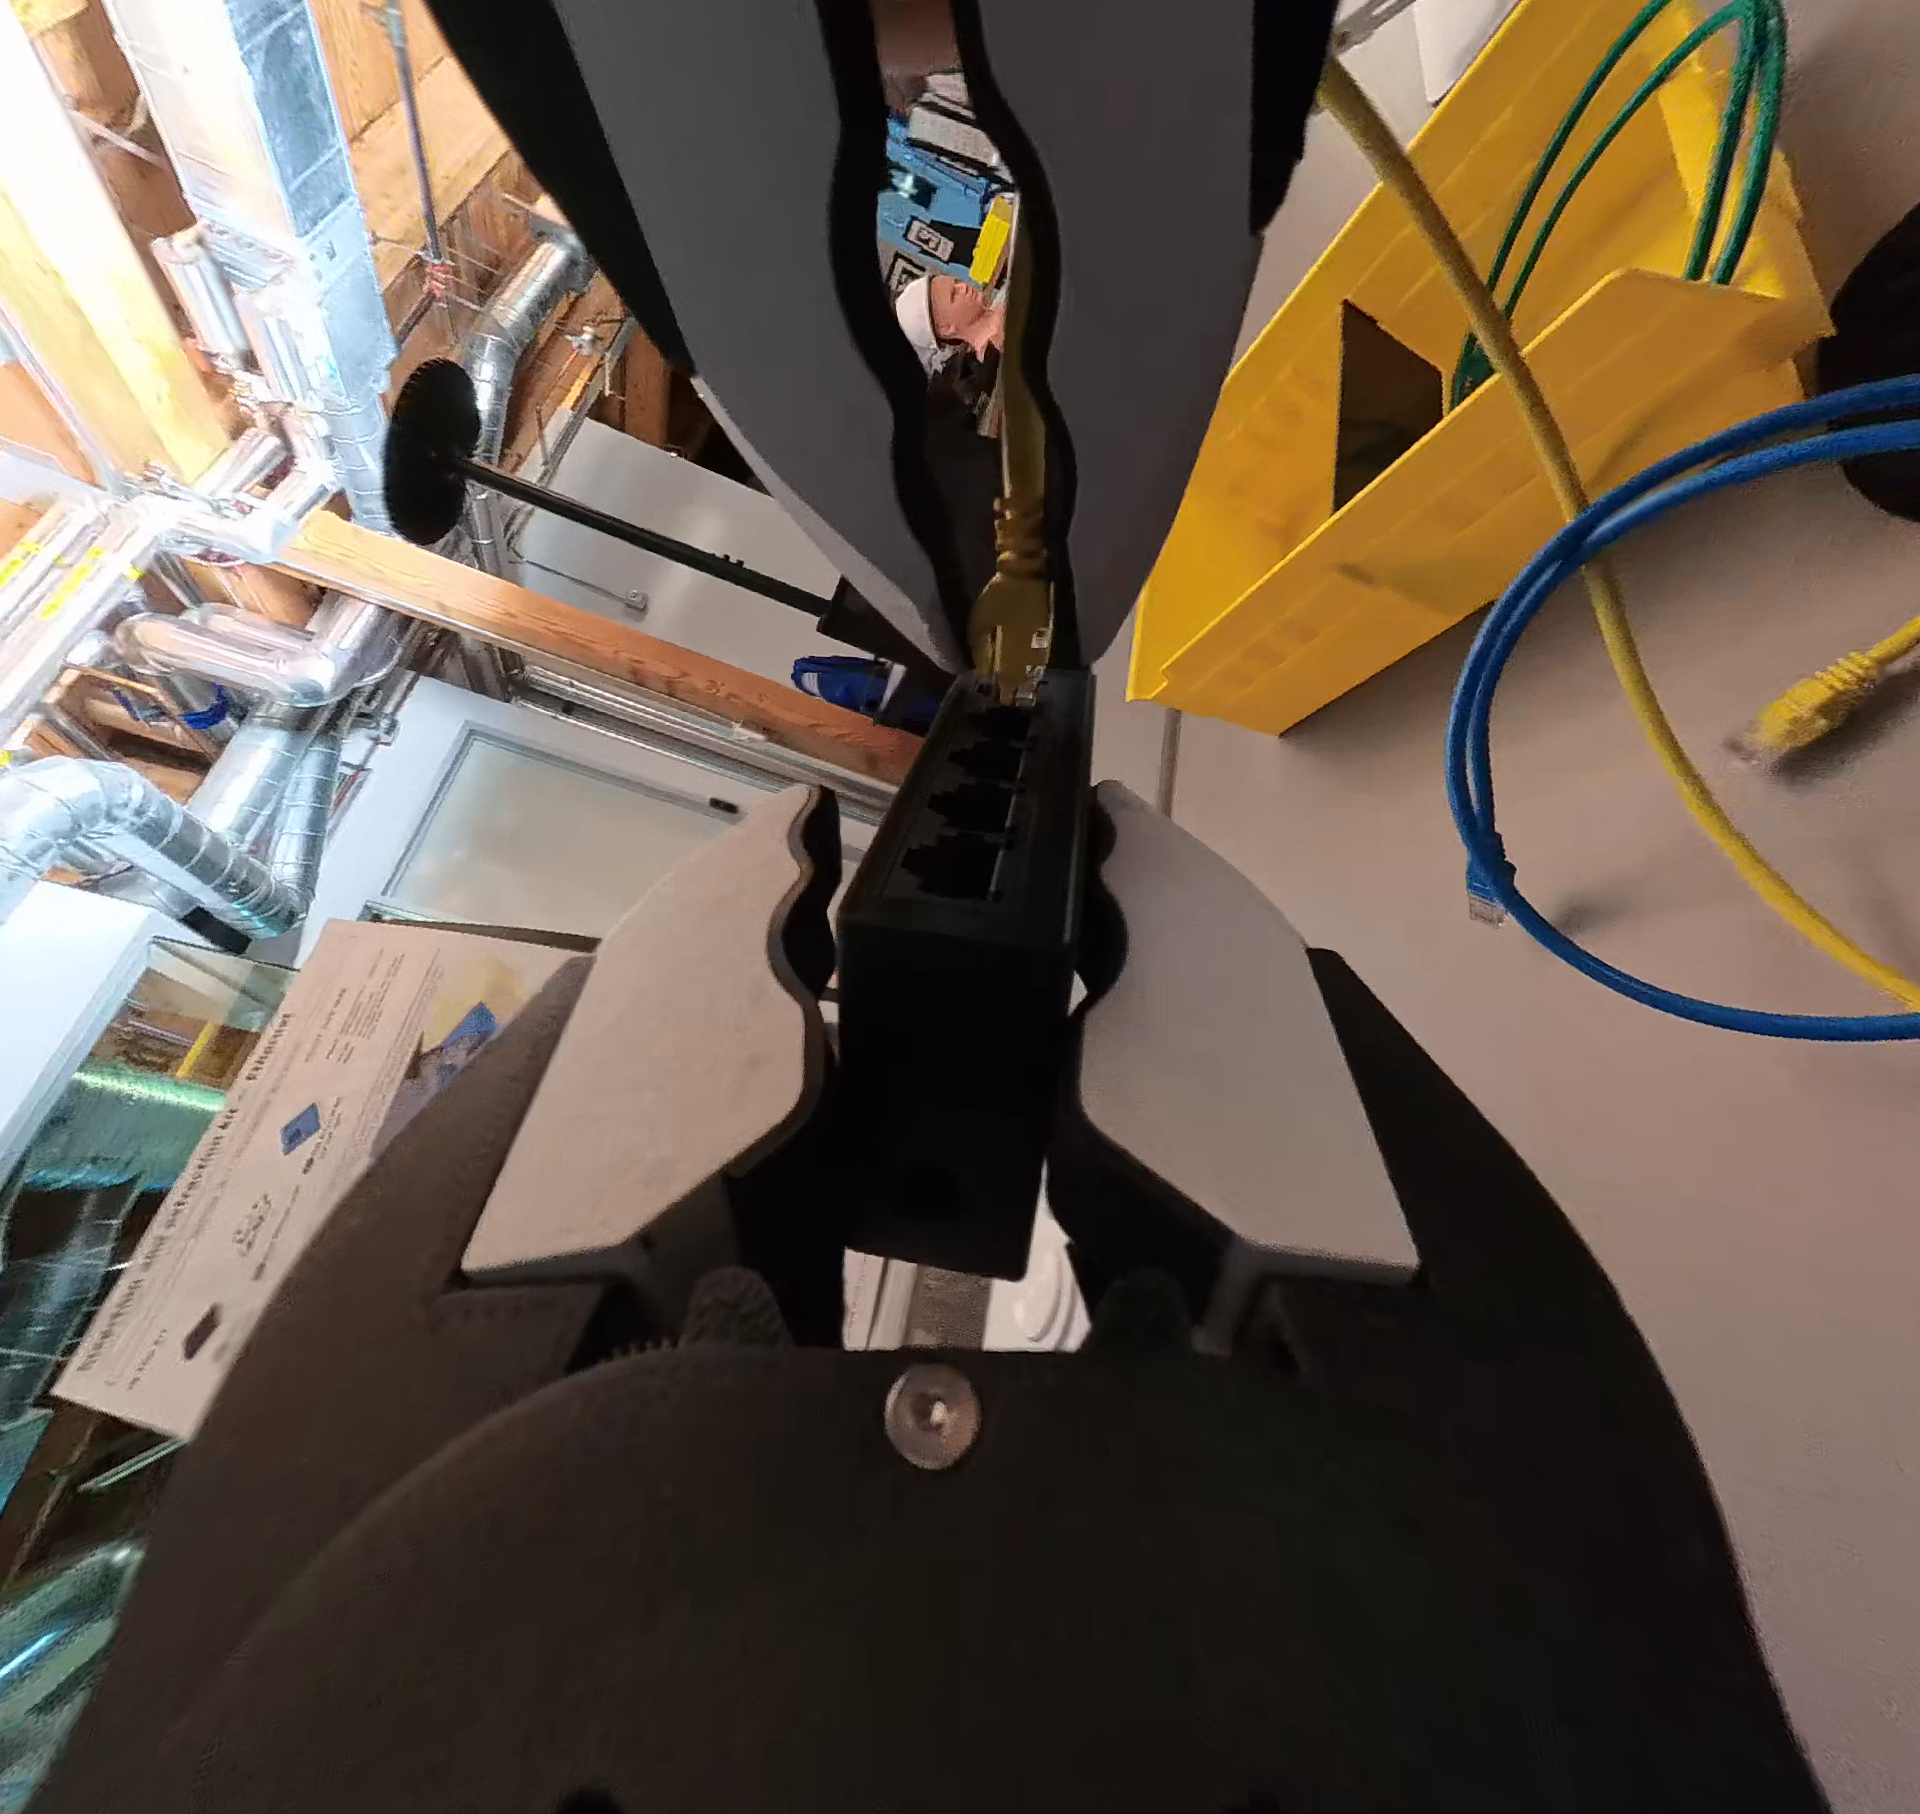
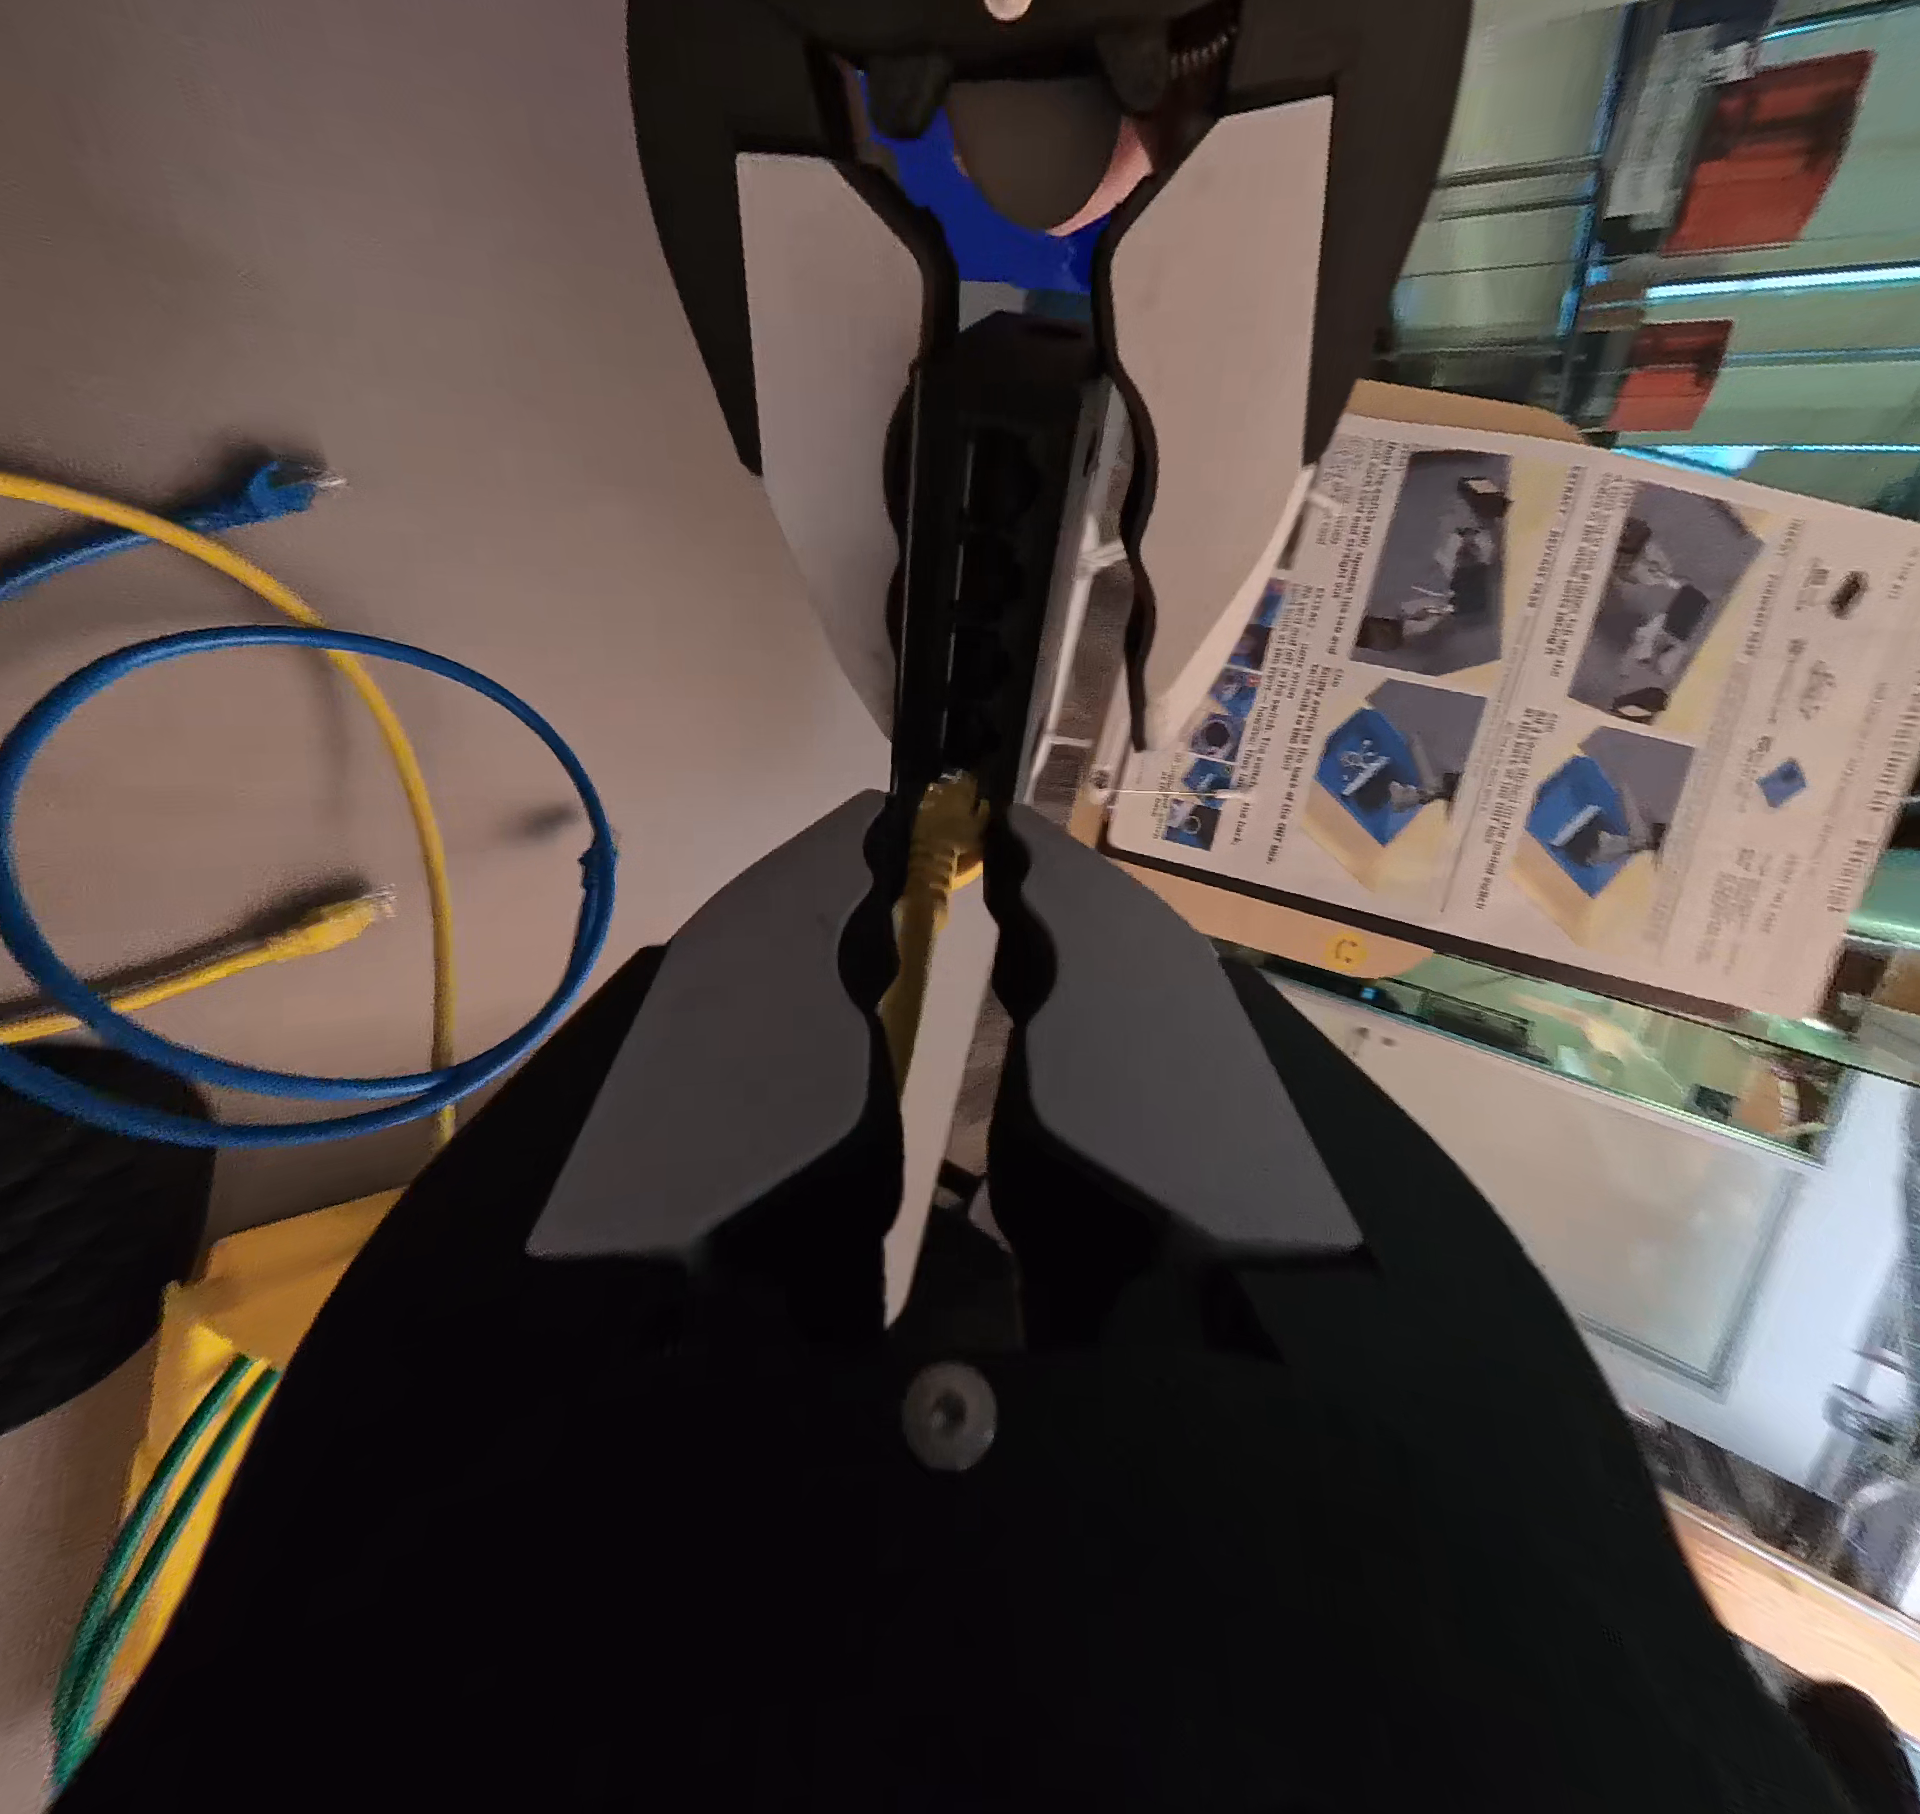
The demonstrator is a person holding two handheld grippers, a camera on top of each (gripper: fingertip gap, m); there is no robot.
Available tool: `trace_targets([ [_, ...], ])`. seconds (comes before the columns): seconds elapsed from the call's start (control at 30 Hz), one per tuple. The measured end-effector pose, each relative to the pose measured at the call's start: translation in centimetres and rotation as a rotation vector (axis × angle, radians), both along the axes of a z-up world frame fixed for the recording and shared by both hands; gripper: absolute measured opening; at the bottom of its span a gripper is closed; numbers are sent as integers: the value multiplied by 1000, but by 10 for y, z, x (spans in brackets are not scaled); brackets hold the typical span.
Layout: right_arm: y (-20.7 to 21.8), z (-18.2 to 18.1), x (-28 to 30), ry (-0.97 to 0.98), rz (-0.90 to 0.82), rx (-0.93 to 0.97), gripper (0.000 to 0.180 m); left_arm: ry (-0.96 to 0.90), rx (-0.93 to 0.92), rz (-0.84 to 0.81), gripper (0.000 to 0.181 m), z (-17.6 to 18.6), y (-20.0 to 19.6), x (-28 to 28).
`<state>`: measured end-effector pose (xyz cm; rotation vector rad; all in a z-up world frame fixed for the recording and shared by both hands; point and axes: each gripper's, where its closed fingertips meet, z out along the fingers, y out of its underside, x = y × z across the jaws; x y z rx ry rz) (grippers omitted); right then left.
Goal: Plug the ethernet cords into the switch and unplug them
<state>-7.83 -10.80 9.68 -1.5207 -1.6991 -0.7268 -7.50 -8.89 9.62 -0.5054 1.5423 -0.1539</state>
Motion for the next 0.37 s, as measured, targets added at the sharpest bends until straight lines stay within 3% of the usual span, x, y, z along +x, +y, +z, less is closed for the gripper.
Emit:
trace_targets([
  [0.33,1,-2,2,-74,-17,-187,16,31,-46,10,44,-3,3,1],
  [0.37,1,-2,2,-88,-20,-198,16,19,-46,69,43,-1,12,0],
])
